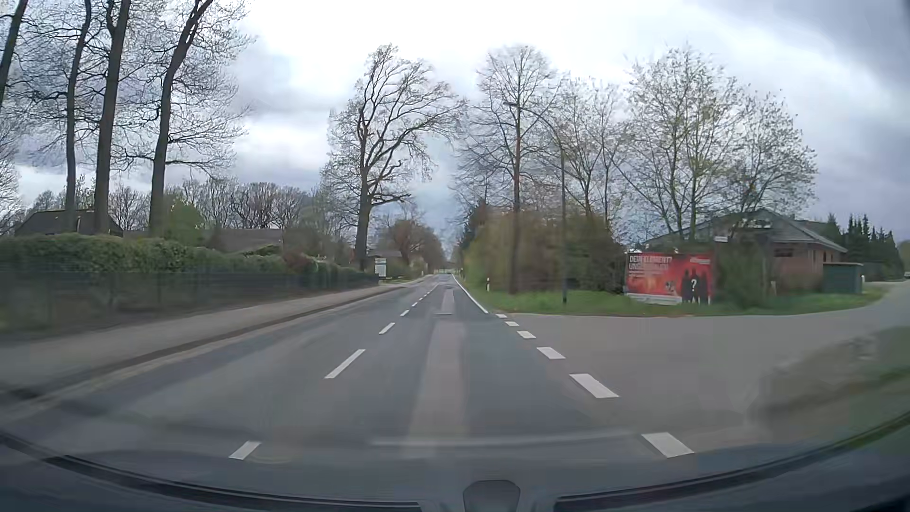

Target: Follow the waypoints while adhering to traffic rules and regulations

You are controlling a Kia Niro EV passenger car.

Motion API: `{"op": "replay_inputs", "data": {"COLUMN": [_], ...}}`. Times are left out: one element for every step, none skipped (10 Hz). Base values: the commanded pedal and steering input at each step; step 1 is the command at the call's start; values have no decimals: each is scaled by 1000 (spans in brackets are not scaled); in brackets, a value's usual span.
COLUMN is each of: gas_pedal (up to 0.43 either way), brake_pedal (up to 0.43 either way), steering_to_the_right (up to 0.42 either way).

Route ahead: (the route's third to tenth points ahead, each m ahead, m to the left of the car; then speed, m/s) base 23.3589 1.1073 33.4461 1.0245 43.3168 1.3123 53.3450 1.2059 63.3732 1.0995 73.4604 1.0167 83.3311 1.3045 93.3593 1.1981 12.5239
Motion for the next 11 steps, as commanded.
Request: {"op": "replay_inputs", "data": {"gas_pedal": [47, 47, 47, 47, 47, 47, 47, 47, 47, 47, 47], "brake_pedal": [0, 0, 0, 0, 0, 0, 0, 0, 0, 0, 0], "steering_to_the_right": [1, 2, 2, 1, 2, 1, 1, 1, 1, 1, 1]}}
